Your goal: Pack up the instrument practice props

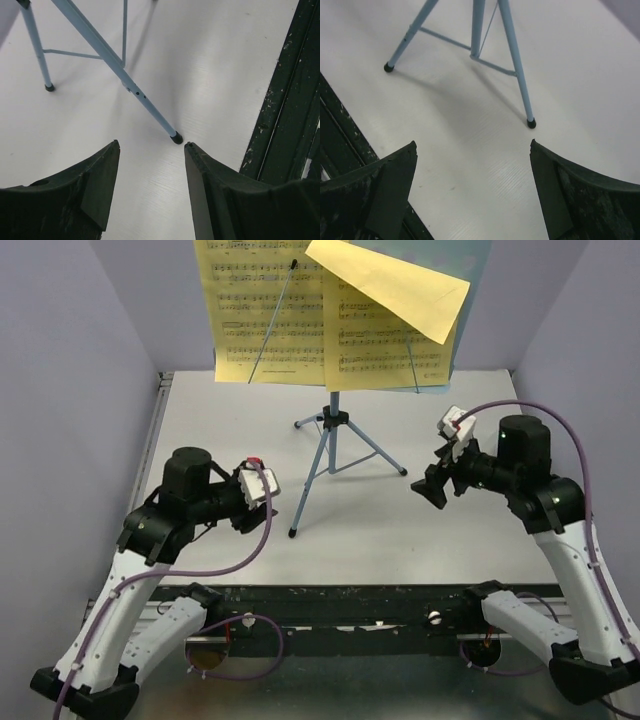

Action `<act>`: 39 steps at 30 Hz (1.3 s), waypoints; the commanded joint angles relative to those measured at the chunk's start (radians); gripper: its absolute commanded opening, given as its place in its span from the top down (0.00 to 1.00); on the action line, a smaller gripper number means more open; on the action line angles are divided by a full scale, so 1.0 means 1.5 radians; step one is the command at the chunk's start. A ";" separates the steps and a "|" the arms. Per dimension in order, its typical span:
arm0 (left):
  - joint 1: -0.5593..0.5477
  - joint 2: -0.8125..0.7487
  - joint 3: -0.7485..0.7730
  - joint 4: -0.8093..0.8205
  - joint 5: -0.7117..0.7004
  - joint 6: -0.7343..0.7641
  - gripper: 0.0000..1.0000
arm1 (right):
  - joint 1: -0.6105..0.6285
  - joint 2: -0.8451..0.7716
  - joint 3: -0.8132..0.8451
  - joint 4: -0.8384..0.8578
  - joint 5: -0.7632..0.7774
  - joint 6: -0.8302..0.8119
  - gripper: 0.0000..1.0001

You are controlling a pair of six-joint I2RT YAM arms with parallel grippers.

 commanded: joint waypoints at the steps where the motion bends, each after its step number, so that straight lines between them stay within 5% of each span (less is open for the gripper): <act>1: 0.004 -0.018 0.115 -0.066 0.007 -0.006 0.37 | -0.003 -0.008 0.144 -0.103 0.064 0.019 0.00; 6: 0.004 0.027 0.286 -0.132 0.039 -0.005 0.41 | -0.003 0.022 0.330 -0.132 0.118 -0.026 0.00; 11: 0.004 0.121 0.477 -0.137 0.096 0.004 0.43 | -0.003 0.062 0.432 -0.060 0.054 -0.062 0.01; 15: 0.004 0.205 0.609 -0.237 0.163 0.133 0.41 | -0.003 0.112 0.489 0.031 0.008 -0.065 0.02; 22: 0.004 0.251 0.650 -0.117 0.133 0.193 0.40 | -0.001 0.149 0.509 0.227 -0.037 -0.027 0.05; 27: 0.004 0.315 0.693 -0.003 0.183 0.044 0.41 | 0.005 0.157 0.508 0.304 -0.002 -0.079 0.07; 33: -0.010 0.322 0.615 0.239 0.254 -0.221 0.37 | 0.007 0.164 0.509 0.336 -0.012 -0.153 0.07; 39: -0.070 0.344 0.589 0.333 0.216 -0.241 0.24 | 0.019 0.184 0.513 0.337 -0.091 -0.246 0.07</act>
